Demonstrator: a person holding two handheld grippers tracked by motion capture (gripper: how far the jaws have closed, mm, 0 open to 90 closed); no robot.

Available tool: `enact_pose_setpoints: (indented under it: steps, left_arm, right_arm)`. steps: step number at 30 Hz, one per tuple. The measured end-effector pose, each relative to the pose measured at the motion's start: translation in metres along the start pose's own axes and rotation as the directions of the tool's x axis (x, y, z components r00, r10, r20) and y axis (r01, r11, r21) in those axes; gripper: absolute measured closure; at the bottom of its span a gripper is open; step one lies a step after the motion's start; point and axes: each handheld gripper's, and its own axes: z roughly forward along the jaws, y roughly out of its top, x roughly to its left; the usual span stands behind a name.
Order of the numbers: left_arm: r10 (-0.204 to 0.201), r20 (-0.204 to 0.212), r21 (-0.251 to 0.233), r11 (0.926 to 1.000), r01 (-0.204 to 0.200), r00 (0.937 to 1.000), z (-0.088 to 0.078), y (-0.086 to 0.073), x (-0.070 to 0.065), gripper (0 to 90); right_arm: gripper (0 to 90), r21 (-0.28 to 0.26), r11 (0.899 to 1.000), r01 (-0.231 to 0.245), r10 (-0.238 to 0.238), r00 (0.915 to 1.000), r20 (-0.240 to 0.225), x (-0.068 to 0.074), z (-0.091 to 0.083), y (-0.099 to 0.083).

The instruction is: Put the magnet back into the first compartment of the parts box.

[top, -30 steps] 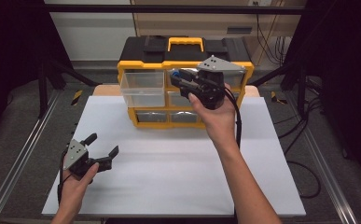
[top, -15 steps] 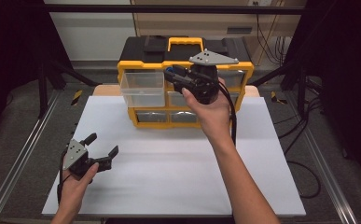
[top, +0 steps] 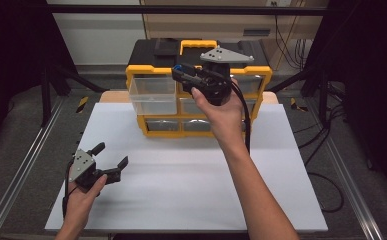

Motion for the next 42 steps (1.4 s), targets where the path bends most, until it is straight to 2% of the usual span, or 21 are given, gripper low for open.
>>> enact_pose_setpoints:
  steps: [15, 21, 23, 26, 31, 36, 42]
  left_arm:
    - [0.007, 0.008, 0.006, 1.0, -0.007, 0.9999, 0.001, 0.0, -0.001, 4.1]
    - [0.008, 0.011, 0.008, 0.9999, -0.008, 0.9999, 0.001, -0.001, -0.001, 4.1]
    - [0.002, 0.012, 0.013, 0.9999, -0.002, 0.9999, 0.002, -0.001, 0.0, 4.0]
    - [0.001, 0.014, 0.017, 0.9999, -0.002, 0.9999, 0.002, -0.001, 0.0, 3.8]
    - [0.0, 0.019, 0.02, 0.9998, 0.0, 0.9998, 0.002, -0.002, -0.001, 3.7]
    - [-0.002, 0.018, 0.021, 0.9998, 0.002, 0.9998, 0.002, -0.002, -0.001, 3.7]
    - [-0.003, 0.012, 0.024, 0.9997, 0.002, 0.9999, 0.002, -0.002, -0.001, 3.6]
  right_arm:
    - [62.8, 0.05, 0.999, 0.011, -0.01, 0.9998, -0.015, 0.013, 0.028, 0.003]
    - [62.7, 0.082, 0.997, 0.009, -0.009, 0.9999, -0.009, 0.011, 0.037, -0.002]
    - [62.0, 0.095, 0.996, 0.002, 0.0, 0.9998, -0.022, 0.011, 0.04, -0.003]
    - [54.5, 0.119, 0.993, 0.004, -0.001, 0.9995, -0.031, 0.013, 0.044, -0.005]
    - [46.9, 0.114, 0.993, 0.014, -0.012, 0.9998, -0.018, 0.014, 0.04, -0.005]
    - [38.1, 0.102, 0.995, 0.013, -0.015, 0.9997, 0.017, 0.012, 0.032, -0.008]
    - [18.6, 0.068, 0.997, 0.034, -0.039, 0.9965, 0.074, 0.012, 0.021, -0.014]
